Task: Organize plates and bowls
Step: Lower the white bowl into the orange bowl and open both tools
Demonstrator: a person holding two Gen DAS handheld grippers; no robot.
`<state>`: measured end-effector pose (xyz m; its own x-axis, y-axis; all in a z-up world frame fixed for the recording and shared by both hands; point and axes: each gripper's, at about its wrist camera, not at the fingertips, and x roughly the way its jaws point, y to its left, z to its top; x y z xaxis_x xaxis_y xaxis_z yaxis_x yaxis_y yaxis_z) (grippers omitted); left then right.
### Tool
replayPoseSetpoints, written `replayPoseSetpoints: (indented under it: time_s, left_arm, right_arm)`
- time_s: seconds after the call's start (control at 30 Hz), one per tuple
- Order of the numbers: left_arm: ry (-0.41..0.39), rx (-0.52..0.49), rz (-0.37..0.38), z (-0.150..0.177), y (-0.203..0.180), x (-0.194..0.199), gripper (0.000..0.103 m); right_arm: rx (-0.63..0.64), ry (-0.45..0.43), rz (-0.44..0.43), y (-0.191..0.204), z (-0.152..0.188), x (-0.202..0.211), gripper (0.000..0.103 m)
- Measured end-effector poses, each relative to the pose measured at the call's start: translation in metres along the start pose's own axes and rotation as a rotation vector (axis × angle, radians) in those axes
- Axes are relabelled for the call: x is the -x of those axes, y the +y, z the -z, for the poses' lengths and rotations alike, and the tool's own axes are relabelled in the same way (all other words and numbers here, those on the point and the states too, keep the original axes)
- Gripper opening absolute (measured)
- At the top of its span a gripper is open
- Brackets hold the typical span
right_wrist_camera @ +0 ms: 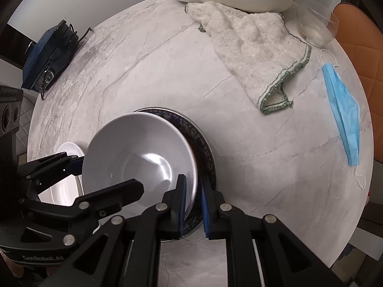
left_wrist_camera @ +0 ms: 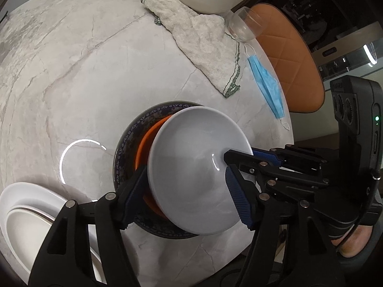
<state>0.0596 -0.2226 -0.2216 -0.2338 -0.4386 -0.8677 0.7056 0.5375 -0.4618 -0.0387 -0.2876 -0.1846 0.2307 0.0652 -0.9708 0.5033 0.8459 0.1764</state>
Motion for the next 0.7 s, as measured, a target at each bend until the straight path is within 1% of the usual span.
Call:
replayPoseSetpoints:
  time_s: [0.2, 0.3, 0.37, 0.4, 0.63, 0.7]
  left_arm:
    - [-0.008, 0.017, 0.011, 0.0, 0.001, 0.005, 0.068]
    - [-0.02, 0.033, 0.025, 0.0, 0.003, 0.009, 0.071]
    - [-0.029, 0.046, 0.012, 0.001, 0.006, 0.013, 0.078]
    - [-0.034, 0.053, 0.013, 0.001, 0.008, 0.015, 0.078]
    - [-0.054, 0.121, 0.007, 0.003, 0.026, 0.023, 0.078]
    - [-0.063, 0.127, 0.009, 0.005, 0.029, 0.027, 0.079]
  right_arm:
    - [0.015, 0.002, 0.009, 0.002, -0.001, -0.001, 0.013]
    - [0.033, -0.002, 0.02, 0.003, -0.001, -0.003, 0.014]
    - [0.051, -0.006, 0.028, 0.005, -0.001, -0.004, 0.014]
    - [0.059, -0.006, 0.029, 0.006, -0.001, -0.004, 0.016]
    - [0.076, -0.017, 0.031, 0.005, -0.001, -0.004, 0.016]
    - [0.076, -0.03, 0.022, 0.005, 0.0, -0.002, 0.02]
